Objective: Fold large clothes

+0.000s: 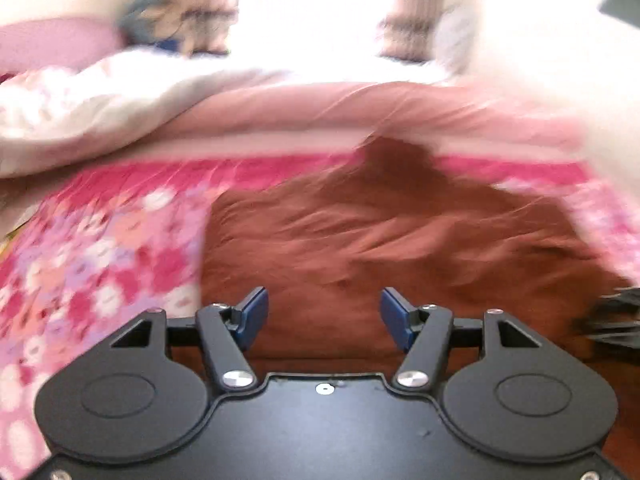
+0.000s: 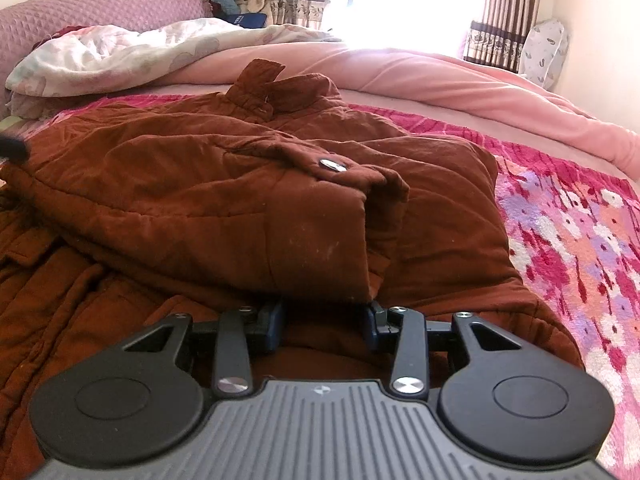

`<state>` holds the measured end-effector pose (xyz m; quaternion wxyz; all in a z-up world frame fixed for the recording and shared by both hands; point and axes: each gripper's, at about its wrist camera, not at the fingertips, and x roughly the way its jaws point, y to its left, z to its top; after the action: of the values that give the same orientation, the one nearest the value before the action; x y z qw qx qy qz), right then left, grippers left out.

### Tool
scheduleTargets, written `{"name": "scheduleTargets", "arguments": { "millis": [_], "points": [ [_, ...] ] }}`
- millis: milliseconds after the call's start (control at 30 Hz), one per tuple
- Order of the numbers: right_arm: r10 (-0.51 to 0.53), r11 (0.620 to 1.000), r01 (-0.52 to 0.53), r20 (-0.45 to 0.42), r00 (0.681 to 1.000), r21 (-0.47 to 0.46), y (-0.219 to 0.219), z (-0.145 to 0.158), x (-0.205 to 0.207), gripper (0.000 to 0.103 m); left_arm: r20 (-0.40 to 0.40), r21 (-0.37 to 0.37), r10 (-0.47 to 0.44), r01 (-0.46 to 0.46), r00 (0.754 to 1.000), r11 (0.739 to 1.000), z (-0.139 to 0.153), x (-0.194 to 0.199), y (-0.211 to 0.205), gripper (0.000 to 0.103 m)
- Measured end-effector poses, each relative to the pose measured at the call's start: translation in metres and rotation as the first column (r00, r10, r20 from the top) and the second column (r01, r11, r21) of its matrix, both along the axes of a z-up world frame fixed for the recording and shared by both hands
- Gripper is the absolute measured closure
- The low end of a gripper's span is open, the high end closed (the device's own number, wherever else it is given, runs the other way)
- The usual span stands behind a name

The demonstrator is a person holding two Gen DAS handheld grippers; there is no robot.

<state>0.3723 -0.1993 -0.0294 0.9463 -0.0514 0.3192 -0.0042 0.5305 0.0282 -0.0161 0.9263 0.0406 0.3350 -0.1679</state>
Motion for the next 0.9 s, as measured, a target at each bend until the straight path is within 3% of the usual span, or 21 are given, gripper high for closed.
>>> {"name": "scheduleTargets", "arguments": {
  "millis": [67, 133, 233, 400, 533, 600, 633, 667, 700, 733, 900],
  "points": [
    [0.007, 1.0, -0.007, 0.007, 1.0, 0.01, -0.002, 0.002, -0.002, 0.057, -0.11, 0.062, -0.012, 0.019, 0.994, 0.998, -0.027, 0.023, -0.01, 0.041],
    [0.015, 0.999, -0.015, 0.011, 1.0, 0.034, -0.007, 0.005, -0.005, 0.057, -0.081, 0.109, -0.021, 0.03, 0.997, 0.994, -0.045, 0.025, -0.021, 0.041],
    [0.002, 0.997, -0.004, 0.019, 1.0, 0.078, -0.019, 0.013, -0.012, 0.057, -0.049, 0.143, -0.024, 0.031, 0.998, 0.989, -0.048, 0.024, -0.033, 0.041],
    [0.006, 0.988, -0.019, 0.082, 0.997, 0.156, -0.033, 0.036, -0.032, 0.055, -0.076, 0.08, -0.039, 0.045, 0.996, 0.996, -0.046, 0.029, -0.019, 0.04],
    [0.023, 0.976, -0.046, 0.109, 0.994, 0.213, -0.034, 0.048, -0.028, 0.033, -0.072, 0.065, -0.033, 0.038, 0.997, 0.997, -0.042, 0.017, -0.018, 0.039],
    [0.013, 0.98, -0.031, 0.095, 0.995, 0.194, -0.03, 0.046, -0.016, 0.033, -0.06, 0.077, -0.036, 0.041, 0.998, 0.996, -0.037, 0.012, -0.019, 0.039],
    [0.014, 0.982, -0.029, 0.083, 0.996, 0.187, -0.028, 0.043, -0.008, 0.039, -0.054, 0.082, -0.04, 0.045, 0.998, 0.996, -0.035, 0.011, -0.019, 0.038],
    [0.022, 0.982, -0.034, 0.066, 0.998, 0.185, -0.027, 0.04, -0.001, 0.063, -0.049, 0.079, -0.044, 0.048, 0.998, 0.996, -0.031, 0.009, -0.016, 0.037],
    [0.045, 0.978, -0.053, 0.042, 0.998, 0.203, -0.028, 0.036, 0.006, 0.078, -0.046, 0.067, -0.045, 0.048, 0.998, 0.997, -0.027, 0.008, -0.012, 0.037],
    [0.06, 0.974, -0.064, 0.026, 0.998, 0.217, -0.028, 0.034, 0.01, 0.099, -0.044, 0.053, -0.047, 0.049, 0.998, 0.997, -0.025, 0.008, -0.008, 0.037],
    [0.042, 0.982, -0.054, 0.071, 0.997, 0.18, -0.036, 0.04, 0.001, 0.1, -0.052, 0.024, -0.058, 0.06, 0.997, 0.998, -0.012, 0.008, 0.007, 0.037]
  ]
}}
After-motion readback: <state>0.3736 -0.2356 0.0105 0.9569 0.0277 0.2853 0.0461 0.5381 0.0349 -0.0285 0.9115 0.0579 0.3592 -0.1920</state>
